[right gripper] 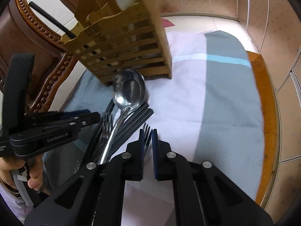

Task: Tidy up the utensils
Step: 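Grasp a steel fork from the pile with the right tool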

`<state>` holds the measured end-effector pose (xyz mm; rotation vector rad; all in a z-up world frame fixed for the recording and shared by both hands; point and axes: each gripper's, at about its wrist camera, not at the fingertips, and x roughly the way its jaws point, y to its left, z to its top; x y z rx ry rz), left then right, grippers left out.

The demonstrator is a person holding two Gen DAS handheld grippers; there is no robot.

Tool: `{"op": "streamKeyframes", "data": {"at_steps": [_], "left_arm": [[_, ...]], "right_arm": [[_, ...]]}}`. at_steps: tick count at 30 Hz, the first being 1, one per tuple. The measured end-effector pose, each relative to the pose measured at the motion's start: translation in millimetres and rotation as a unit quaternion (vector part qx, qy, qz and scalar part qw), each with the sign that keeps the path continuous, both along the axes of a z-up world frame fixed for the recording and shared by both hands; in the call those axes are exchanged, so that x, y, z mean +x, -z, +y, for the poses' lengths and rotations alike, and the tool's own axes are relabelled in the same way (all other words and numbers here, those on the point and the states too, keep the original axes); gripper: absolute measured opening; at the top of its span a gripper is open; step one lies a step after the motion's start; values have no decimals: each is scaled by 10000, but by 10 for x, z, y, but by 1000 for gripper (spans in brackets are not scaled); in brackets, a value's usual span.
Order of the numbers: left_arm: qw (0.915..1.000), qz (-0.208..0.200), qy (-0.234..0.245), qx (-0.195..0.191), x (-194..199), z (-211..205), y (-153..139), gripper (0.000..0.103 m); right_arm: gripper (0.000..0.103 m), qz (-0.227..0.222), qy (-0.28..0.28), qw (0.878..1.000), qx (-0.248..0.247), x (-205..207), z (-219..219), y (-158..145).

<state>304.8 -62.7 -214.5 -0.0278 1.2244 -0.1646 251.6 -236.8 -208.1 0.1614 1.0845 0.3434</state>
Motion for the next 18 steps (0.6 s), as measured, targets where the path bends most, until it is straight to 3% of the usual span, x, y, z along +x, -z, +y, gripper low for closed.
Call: {"op": "streamKeyframes", "data": {"at_steps": [8,18], "left_arm": [[9999,49,113,-22,-52,27,49,21],[9999,-35,97,-118,-133,40,39,22]], "right_arm": [[8,40,145,9999,1,32,-187,-22],[8,-281,351,9988,-201,0,-257,-163]]}}
